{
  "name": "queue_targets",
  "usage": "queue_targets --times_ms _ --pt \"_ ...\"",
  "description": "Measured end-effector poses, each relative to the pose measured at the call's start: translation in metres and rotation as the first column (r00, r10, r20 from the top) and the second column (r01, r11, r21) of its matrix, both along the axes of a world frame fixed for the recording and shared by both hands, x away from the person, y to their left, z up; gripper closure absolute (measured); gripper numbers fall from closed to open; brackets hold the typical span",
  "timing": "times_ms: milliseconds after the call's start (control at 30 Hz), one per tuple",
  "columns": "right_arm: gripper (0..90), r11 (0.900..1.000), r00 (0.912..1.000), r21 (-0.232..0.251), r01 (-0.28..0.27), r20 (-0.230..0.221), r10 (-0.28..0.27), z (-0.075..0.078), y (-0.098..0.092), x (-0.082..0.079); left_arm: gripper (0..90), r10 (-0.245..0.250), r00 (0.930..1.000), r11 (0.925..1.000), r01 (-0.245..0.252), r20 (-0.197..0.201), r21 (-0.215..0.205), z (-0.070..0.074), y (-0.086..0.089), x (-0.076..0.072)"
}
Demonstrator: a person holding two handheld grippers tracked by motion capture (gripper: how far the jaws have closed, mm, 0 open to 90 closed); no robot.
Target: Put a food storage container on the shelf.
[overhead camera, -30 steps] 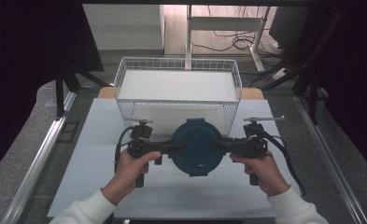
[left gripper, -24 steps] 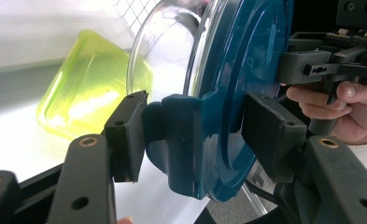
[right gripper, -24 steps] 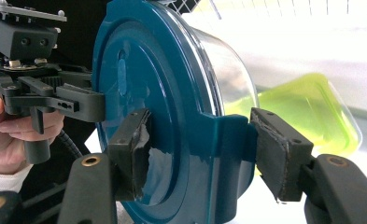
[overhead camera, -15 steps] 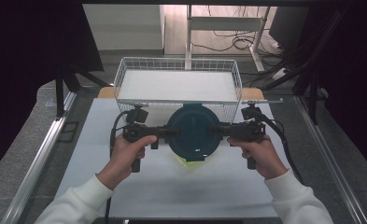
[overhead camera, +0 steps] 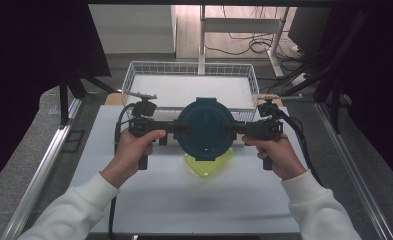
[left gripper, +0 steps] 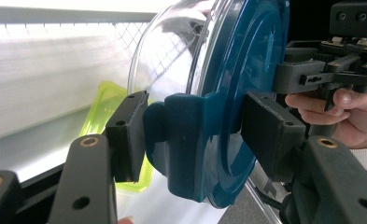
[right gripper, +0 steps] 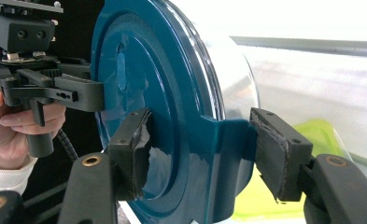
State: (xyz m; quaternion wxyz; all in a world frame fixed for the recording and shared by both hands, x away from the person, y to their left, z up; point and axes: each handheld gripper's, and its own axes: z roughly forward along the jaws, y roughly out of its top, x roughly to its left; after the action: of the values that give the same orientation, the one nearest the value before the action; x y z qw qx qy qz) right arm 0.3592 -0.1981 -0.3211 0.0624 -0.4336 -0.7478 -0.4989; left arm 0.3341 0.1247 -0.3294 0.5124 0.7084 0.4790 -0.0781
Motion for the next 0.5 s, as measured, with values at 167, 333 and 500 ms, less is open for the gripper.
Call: queue_targets --times_ms 167,333,500 --pt "40.5 1.0 1.0 0.003 0.002 0.008 -0.002 0.008 0.002 0.007 42.7 0.0 0.9999 1.0 0.0 0.012 0.002 0.009 0.002 0.009" --pt "40.5 1.0 0.9998 0.007 0.003 0.02 -0.003 0.018 0.004 0.017 42.7 0.004 0.9998 1.0 -0.004 0.02 -0.005 0.017 0.004 0.018" --pt "40.5 1.0 0.9996 0.008 -0.005 0.028 0.005 0.026 0.007 0.03 42.7 0.014 0.9994 0.9999 -0.014 0.033 0.0 0.026 0.008 0.03"
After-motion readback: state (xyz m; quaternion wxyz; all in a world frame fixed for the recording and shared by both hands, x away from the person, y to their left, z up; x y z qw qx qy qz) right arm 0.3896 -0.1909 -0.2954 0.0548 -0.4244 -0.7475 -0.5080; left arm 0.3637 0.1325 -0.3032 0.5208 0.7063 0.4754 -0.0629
